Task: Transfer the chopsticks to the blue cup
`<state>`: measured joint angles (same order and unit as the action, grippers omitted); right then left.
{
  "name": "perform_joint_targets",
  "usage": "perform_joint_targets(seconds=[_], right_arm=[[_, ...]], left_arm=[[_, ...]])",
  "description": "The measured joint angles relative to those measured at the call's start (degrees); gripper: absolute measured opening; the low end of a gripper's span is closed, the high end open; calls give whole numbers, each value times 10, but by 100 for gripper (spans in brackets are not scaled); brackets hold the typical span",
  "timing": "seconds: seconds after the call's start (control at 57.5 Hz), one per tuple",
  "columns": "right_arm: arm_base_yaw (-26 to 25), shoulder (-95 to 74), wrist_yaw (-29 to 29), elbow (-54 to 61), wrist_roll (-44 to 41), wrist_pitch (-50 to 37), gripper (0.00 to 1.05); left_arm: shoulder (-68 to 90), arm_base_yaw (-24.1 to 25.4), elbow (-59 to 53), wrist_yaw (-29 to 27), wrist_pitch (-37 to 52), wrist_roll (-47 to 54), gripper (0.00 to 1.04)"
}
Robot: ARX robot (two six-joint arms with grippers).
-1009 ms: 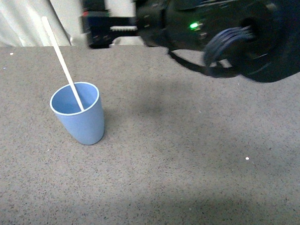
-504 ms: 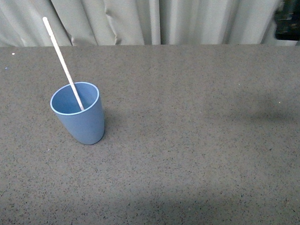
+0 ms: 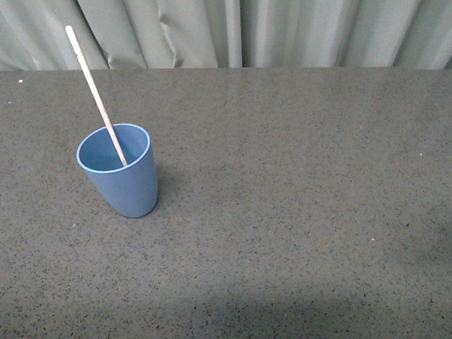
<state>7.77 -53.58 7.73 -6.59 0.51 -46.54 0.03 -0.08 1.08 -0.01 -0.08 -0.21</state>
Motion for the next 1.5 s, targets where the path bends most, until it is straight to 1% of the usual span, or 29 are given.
perform_joint_targets(seconds=[0.052, 0.104, 0.139, 0.174, 0.209, 0.226, 0.261, 0.33, 0.435, 0.748, 1.096, 1.496], right_arm=[[-10, 28, -12, 14, -2, 20, 29], [-14, 43, -16, 20, -2, 30, 22], [-19, 52, -21, 31, -3, 23, 13], [-23, 59, -25, 41, -3, 10, 6], [-35, 66, -44, 46, -3, 15, 1], [-46, 71, -61, 50, -5, 21, 1], [-59, 80, -72, 54, -5, 33, 1], [-74, 110, -72, 60, -5, 59, 1], [-76, 151, -76, 61, -5, 92, 1], [-76, 299, -76, 63, -5, 229, 1], [-76, 381, -76, 63, -5, 309, 1], [-76, 437, -76, 63, -5, 365, 1]], left_arm=[[0, 0, 0, 0, 0, 0, 98], [0, 0, 0, 0, 0, 0, 98], [0, 0, 0, 0, 0, 0, 98], [0, 0, 0, 0, 0, 0, 98], [0, 0, 0, 0, 0, 0, 98], [0, 0, 0, 0, 0, 0, 98], [0, 0, 0, 0, 0, 0, 98], [0, 0, 0, 0, 0, 0, 98], [0, 0, 0, 0, 0, 0, 98], [0, 0, 0, 0, 0, 0, 98], [0, 0, 0, 0, 0, 0, 98], [0, 0, 0, 0, 0, 0, 98]])
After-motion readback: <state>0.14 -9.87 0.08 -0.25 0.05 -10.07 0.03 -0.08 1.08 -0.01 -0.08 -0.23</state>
